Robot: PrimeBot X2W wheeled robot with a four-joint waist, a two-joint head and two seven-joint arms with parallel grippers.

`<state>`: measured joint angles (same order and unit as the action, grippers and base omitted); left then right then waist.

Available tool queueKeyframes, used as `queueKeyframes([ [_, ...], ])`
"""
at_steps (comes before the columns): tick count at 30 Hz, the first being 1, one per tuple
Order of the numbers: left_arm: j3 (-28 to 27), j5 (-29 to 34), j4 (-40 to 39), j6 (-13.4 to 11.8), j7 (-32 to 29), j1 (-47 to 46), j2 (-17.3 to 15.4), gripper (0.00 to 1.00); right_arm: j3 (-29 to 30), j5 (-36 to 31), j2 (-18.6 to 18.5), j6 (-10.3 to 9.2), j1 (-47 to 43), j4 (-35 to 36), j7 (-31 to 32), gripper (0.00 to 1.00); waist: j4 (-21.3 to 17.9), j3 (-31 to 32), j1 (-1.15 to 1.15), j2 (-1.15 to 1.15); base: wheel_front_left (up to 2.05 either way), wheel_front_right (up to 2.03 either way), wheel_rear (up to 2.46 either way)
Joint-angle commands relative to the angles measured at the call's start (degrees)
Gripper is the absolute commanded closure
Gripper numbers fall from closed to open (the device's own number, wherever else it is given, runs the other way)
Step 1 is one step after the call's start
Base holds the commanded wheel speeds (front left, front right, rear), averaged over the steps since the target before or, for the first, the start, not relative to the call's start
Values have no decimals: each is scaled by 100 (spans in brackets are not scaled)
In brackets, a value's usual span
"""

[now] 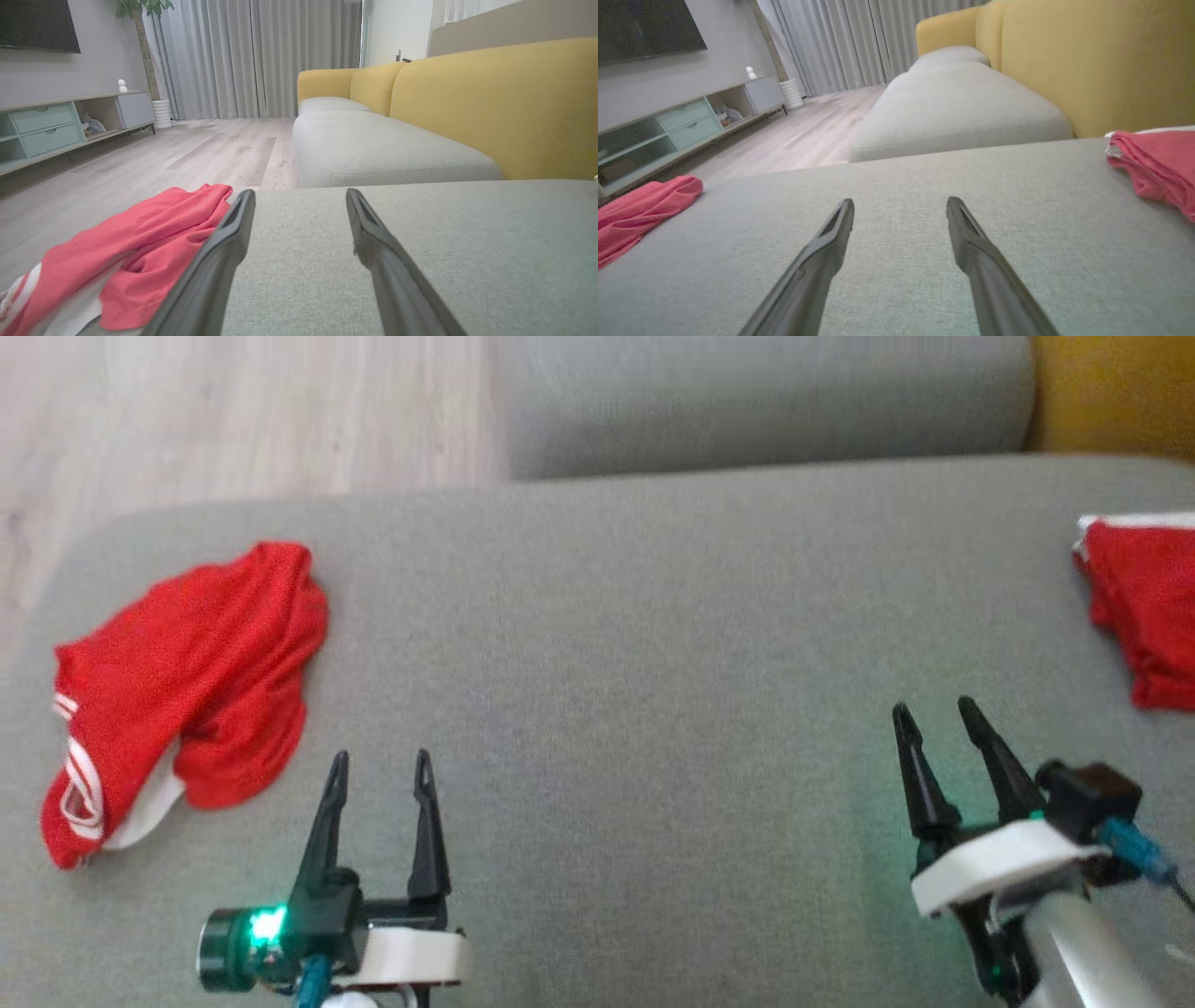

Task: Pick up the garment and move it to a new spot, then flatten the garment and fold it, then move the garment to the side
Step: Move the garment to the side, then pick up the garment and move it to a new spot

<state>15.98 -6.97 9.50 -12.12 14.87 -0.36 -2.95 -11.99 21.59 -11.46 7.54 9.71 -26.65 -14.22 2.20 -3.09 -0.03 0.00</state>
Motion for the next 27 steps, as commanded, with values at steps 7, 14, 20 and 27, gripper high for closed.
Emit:
queueKeyframes([
  [7,-548,-6,-61,210,13,56,-2,0,362,-589,366,-5,-616,862,-77,0,61,561,3,0,0,0,0],
  [14,-747,124,130,323,13,99,3,0,387,-858,508,-5,-933,1038,-77,0,24,702,3,0,0,0,0],
  [20,-810,222,216,358,13,118,5,0,358,-873,542,-5,-1002,1039,-77,0,-16,764,3,0,0,0,0],
  [27,-808,218,289,375,13,137,6,0,374,-815,566,-5,-1019,994,-77,0,19,827,3,0,0,0,0],
])
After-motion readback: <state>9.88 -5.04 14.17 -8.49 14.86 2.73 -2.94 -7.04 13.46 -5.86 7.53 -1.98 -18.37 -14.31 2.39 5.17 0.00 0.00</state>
